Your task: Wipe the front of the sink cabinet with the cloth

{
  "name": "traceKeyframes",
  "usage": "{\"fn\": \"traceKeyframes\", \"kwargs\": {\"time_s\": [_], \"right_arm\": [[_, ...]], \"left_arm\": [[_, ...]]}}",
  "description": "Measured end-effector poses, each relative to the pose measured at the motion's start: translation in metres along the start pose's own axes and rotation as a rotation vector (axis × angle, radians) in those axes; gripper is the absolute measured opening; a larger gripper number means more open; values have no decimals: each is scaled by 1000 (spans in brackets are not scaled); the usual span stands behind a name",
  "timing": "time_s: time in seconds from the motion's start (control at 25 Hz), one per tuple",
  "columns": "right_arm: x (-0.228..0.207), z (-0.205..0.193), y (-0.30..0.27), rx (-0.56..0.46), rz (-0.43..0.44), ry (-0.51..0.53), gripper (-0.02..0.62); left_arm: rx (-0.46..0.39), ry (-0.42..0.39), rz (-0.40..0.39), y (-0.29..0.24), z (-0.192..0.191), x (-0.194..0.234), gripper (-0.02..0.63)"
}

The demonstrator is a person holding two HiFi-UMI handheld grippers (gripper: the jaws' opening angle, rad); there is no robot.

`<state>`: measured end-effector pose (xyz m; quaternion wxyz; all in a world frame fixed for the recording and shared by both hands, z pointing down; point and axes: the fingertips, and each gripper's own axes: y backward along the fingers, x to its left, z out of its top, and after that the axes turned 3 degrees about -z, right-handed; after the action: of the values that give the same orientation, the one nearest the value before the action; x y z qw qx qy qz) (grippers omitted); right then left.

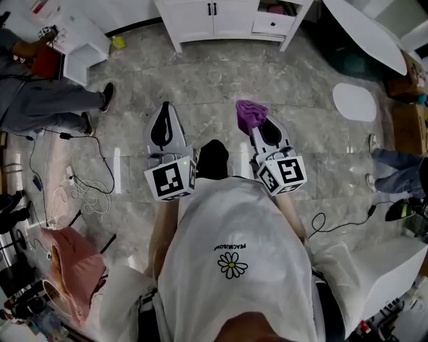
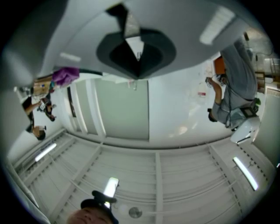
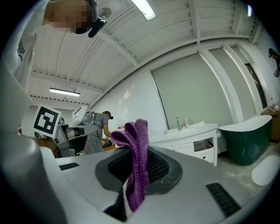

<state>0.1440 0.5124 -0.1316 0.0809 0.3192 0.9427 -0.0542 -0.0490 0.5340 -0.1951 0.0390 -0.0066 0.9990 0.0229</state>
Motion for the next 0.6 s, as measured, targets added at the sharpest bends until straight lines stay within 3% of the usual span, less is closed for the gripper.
{"fn": "traceKeyframes", "kwargs": {"time_s": [0.32,0.6], "right_arm": [[-13,-3,-11,-18,4,-29,60],[-49,1,-73,-18,-35,-17,60]], "left_arm": [[1,1,27,-21,-11,18,6],[-35,29,10,-97,-18,39,6]]}}
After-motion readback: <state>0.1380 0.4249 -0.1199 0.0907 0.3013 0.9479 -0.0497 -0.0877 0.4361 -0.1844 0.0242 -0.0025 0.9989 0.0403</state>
